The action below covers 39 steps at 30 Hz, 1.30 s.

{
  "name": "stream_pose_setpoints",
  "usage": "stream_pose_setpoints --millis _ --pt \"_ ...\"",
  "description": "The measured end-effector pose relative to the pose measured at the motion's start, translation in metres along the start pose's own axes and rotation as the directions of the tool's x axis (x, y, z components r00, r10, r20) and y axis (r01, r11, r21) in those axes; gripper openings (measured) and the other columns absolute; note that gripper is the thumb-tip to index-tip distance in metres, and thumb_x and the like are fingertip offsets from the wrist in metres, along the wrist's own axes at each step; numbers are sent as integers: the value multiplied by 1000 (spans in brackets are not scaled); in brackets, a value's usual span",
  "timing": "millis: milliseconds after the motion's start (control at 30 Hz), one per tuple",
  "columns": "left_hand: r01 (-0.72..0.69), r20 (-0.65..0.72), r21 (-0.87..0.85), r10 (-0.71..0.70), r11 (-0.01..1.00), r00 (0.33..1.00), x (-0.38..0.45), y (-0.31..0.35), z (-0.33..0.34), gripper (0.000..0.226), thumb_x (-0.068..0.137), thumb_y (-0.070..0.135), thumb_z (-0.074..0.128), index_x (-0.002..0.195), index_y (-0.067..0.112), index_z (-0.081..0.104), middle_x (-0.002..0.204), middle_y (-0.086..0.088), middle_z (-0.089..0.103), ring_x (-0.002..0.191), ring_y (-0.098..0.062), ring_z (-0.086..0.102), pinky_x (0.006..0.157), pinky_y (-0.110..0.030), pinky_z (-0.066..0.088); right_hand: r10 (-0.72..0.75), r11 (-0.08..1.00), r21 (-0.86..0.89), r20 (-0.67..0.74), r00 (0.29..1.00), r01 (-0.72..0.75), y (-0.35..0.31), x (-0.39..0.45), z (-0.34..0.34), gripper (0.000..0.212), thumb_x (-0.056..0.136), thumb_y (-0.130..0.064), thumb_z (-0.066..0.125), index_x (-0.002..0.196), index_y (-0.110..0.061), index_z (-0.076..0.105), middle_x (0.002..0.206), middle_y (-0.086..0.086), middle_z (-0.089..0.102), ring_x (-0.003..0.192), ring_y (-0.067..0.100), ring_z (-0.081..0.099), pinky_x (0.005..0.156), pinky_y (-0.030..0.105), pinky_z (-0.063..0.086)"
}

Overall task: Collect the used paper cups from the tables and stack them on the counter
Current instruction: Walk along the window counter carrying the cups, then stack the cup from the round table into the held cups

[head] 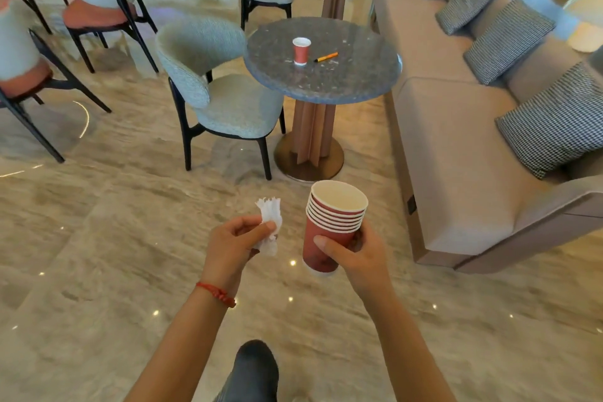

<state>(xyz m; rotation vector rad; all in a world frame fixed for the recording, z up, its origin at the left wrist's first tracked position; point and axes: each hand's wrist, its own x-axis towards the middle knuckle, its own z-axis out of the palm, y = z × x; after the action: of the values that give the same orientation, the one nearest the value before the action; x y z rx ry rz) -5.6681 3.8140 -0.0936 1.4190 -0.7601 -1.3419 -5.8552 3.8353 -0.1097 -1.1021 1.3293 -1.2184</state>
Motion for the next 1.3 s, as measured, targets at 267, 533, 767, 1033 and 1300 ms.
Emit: stream_pose_setpoints --millis 267,533,767,1033,1300 --pt "20 14 21 -21 1000 1000 156 41 21 6 75 6 71 78 10 69 77 -10 70 76 -22 66 72 -34 55 -2 999 38 7 1000 2 -5 158 40 49 67 -6 80 101 -32 57 92 -24 70 88 -3 65 67 12 51" --pt "17 40 60 -20 998 999 303 102 38 7 75 6 71 75 12 69 61 2 70 66 -15 65 60 -23 55 7 998 63 -53 999 -3 -34 298 72 56 58 -15 84 107 -25 58 92 -22 71 87 -2 66 66 12 51" --pt "60 72 48 -64 997 995 407 118 72 5 75 7 72 76 11 69 61 3 69 60 -9 64 55 -20 52 14 999 53 -110 994 -8 -31 405 69 52 62 -10 80 105 -28 58 94 -14 70 88 -1 66 67 13 51" --pt "54 42 74 -57 996 997 525 143 128 9 73 6 73 72 12 68 61 0 69 55 -11 62 50 -25 50 7 998 67 -59 998 -3 -36 554 57 55 55 -26 80 105 -29 58 98 -12 69 91 0 66 70 15 52" --pt "70 -31 79 -67 994 997 616 178 164 9 70 9 77 72 14 69 70 -5 70 71 -21 64 73 -37 51 36 999 21 -8 999 -36 -50 687 55 48 69 -11 80 103 -35 57 104 -14 67 93 -1 64 75 20 53"
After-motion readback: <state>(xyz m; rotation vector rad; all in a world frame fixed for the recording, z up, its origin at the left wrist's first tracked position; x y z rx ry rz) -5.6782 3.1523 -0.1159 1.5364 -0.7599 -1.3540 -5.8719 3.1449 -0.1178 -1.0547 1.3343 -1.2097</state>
